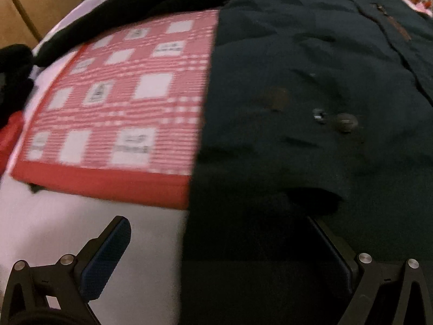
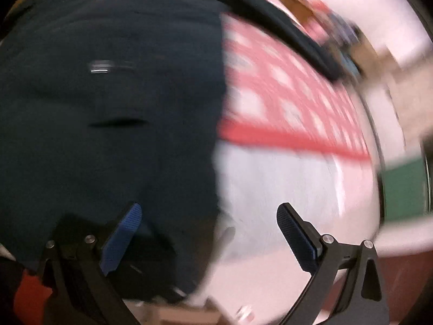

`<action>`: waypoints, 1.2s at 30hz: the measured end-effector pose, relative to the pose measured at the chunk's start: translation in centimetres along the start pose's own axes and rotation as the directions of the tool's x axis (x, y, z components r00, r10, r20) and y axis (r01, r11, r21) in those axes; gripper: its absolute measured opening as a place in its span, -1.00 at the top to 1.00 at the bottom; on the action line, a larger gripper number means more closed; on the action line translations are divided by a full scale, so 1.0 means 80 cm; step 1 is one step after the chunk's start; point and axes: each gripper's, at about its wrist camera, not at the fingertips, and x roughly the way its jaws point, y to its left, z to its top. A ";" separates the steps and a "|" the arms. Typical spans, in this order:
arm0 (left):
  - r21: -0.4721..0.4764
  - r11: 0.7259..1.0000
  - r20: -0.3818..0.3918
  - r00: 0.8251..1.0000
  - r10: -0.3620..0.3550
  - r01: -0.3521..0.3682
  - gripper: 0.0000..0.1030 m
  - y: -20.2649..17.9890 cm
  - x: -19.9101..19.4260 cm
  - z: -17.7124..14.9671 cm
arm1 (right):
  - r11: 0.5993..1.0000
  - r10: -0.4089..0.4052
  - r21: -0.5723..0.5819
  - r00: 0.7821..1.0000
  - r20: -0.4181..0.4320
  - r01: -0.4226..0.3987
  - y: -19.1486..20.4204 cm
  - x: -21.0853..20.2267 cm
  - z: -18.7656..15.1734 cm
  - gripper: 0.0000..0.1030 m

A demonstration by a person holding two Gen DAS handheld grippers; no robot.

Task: Fold large clothes
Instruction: 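Reach the right tool to the sleeve cuff nearest it and grasp it, then carry the held sleeve across the jacket front toward the other sleeve with the right tool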

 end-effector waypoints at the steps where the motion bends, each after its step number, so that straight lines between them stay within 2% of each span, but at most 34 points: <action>1: 0.004 1.000 -0.007 1.000 0.013 -0.013 -1.00 0.005 -0.002 0.004 | 0.999 -0.026 0.036 1.000 -0.015 0.027 -0.016 0.000 0.003 -0.95; 3: 0.006 0.999 -0.010 0.999 0.033 -0.033 -1.00 0.009 -0.006 0.015 | 0.998 -0.048 0.046 0.999 -0.005 0.048 -0.033 -0.011 0.005 -0.95; 5: 0.007 0.999 0.024 0.999 0.041 -0.041 -1.00 0.005 -0.013 0.037 | 0.996 -0.089 0.006 0.995 0.045 0.089 -0.035 -0.017 0.032 -0.95; 6: 0.002 1.000 0.053 0.998 0.028 -0.029 -1.00 -0.001 -0.018 0.052 | 0.997 -0.081 0.008 0.993 0.092 0.080 -0.033 -0.020 0.052 -0.95; 9: -0.009 1.000 0.119 0.993 -0.006 0.008 -1.00 -0.026 -0.025 0.092 | 1.000 -0.005 -0.006 0.980 0.199 0.006 -0.011 -0.019 0.111 -0.95; 10: -0.008 1.000 0.145 0.989 -0.028 0.030 -1.00 -0.040 -0.026 0.108 | 0.999 0.038 -0.038 0.970 0.238 -0.029 0.007 -0.012 0.142 -0.95; 13: -0.001 0.997 0.212 0.974 -0.075 0.077 -1.00 -0.092 -0.021 0.155 | 0.983 0.166 -0.131 0.938 0.304 -0.131 0.062 0.004 0.197 -0.95; 16: 0.003 0.994 0.240 0.965 -0.107 0.110 -1.00 -0.145 -0.003 0.198 | 0.958 0.248 -0.223 0.915 0.318 -0.182 0.096 0.038 0.251 -0.95; 19: 0.014 0.993 0.262 0.958 -0.119 0.119 -1.00 -0.195 0.021 0.240 | 0.942 0.255 -0.287 0.923 0.288 -0.171 0.093 0.073 0.279 -0.95; 20: 0.019 0.993 0.268 0.956 -0.118 0.118 -1.00 -0.209 0.028 0.251 | 0.943 0.238 -0.299 0.927 0.289 -0.149 0.083 0.088 0.287 -0.95; 21: 0.025 0.993 0.274 0.955 -0.116 0.114 -1.00 -0.225 0.037 0.267 | 0.941 0.250 -0.299 0.923 0.292 -0.160 0.060 0.102 0.292 -0.95; 23: 0.029 0.994 0.286 0.952 -0.105 0.101 -1.00 -0.251 0.052 0.292 | 0.961 0.181 -0.254 0.942 0.284 -0.108 0.019 0.120 0.301 -0.95; 26: -0.010 0.994 0.284 0.953 -0.102 0.110 -1.00 -0.282 0.074 0.326 | 0.985 0.151 -0.118 0.945 0.289 -0.122 -0.061 0.133 0.311 -0.95; 28: -0.051 0.991 0.260 0.960 -0.107 0.125 -1.00 -0.299 0.094 0.343 | 0.995 0.102 -0.035 0.951 0.293 -0.096 -0.110 0.144 0.324 -0.95; 31: -0.076 0.992 0.143 0.986 -0.087 0.099 -1.00 -0.325 0.142 0.346 | 0.991 0.046 0.107 0.966 0.254 -0.076 -0.170 0.164 0.348 -0.95; 32: -0.074 0.993 0.166 0.983 -0.077 0.090 -1.00 -0.328 0.144 0.339 | 0.979 0.020 0.192 0.973 0.231 -0.065 -0.201 0.179 0.361 -0.95; 34: -0.069 0.995 0.199 0.978 -0.061 0.076 -1.00 -0.330 0.138 0.331 | 0.946 -0.006 0.318 0.981 0.193 -0.057 -0.246 0.185 0.361 -0.95; 36: -0.072 0.994 0.204 0.977 -0.064 0.080 -1.00 -0.329 0.138 0.328 | 0.873 0.005 0.481 0.988 0.153 -0.079 -0.300 0.204 0.367 -0.95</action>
